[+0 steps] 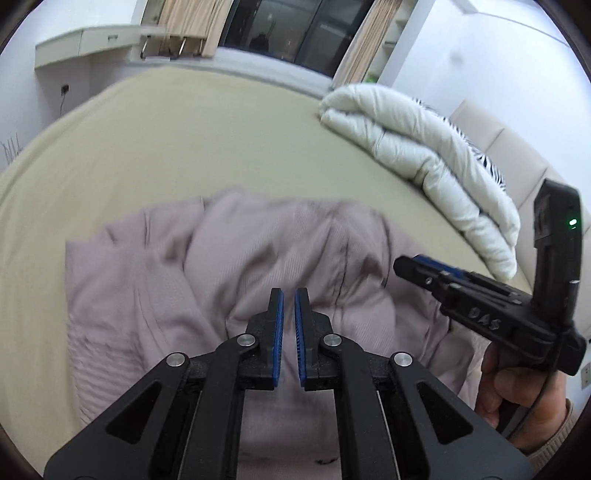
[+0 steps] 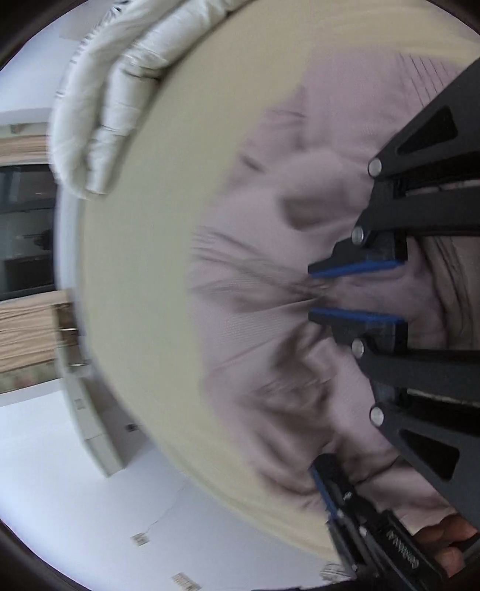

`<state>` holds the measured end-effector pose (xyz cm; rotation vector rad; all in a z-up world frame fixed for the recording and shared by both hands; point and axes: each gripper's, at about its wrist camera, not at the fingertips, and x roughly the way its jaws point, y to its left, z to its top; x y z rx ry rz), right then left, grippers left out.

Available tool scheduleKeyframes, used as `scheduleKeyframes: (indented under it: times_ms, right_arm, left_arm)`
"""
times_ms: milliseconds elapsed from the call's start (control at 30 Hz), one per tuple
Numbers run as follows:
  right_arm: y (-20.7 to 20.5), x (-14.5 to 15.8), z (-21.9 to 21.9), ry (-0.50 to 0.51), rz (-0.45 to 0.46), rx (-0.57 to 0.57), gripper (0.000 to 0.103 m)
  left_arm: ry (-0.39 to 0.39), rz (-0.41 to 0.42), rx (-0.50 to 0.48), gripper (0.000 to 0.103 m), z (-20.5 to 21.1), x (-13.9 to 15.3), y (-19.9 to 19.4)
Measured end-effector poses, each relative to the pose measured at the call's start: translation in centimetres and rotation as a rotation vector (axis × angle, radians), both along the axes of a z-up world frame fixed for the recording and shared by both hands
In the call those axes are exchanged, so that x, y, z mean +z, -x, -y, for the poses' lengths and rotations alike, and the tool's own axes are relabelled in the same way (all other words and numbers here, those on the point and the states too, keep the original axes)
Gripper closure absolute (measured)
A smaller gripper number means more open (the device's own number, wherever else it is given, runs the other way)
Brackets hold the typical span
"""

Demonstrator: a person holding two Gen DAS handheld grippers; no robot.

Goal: Fold large clothes

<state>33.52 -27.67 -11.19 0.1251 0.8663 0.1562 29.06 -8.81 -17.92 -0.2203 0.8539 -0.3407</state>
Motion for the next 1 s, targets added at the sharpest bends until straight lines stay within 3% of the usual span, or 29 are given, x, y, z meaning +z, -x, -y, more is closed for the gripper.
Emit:
scheduleKeyframes:
  times_ms: [67,133,300,400,500,600,700,800,867,967,1000]
  right_arm:
    - [-0.5,2.3,-0.3,-0.018,0.065,0.001,0.055]
    - [-1.9,2.6,-1.3,0.007,0.064,0.026,0.055]
    - [-5.6,-4.0,-1.0,0.05,-0.112,-0.023,0.055]
    - [-5.3,-5.7,-0.5,0.027,-0.062,-0.01,0.053]
    - [-5.4,-5.8,-0.7,0.054,-0.061,0.003,0.051]
    - [-4.2,-3.0,0.0,0.016,-0.067,-0.018,0.052]
    - [-0.4,0.9,1.6,-0.008,0.078,-0.041,0.052]
    - [4.4,2.2,1.5,-0.019,0.142,-0.029,0.052]
    - [5.1,0.3,0.5,0.061,0.094,-0.003,0.052]
    - [3.7,-4.8,0.2,0.07,-0.073,-0.004,0.053]
    - [3.7,-5.7,0.0,0.09,-0.041,0.004,0.053]
  left_arm:
    - [-0.005,0.007,-0.018,0.098,0.6,0.8,-1.1]
    - [-0.048,0.01,-0.035,0.098,1.7,0.8,-2.7]
    - [-0.158,-0.135,-0.059,0.098,3.6,-3.9,-7.4]
    - [-0.138,-0.15,-0.056,0.098,3.1,-5.8,-7.8]
    - [-0.155,-0.142,-0.061,0.098,2.9,-5.5,-7.2]
    - [-0.144,-0.072,-0.039,0.098,2.9,-2.8,-4.8]
    - [-0.121,0.034,-0.029,0.098,2.6,-0.4,-0.5]
    - [-0.145,0.029,-0.054,0.098,3.6,-1.3,1.4]
    - [-0.163,-0.047,-0.046,0.098,4.1,-3.7,1.1]
    - [-0.228,-0.075,-0.058,0.098,5.1,-5.4,0.5]
    - [-0.251,-0.089,-0.065,0.098,5.6,-5.4,0.2]
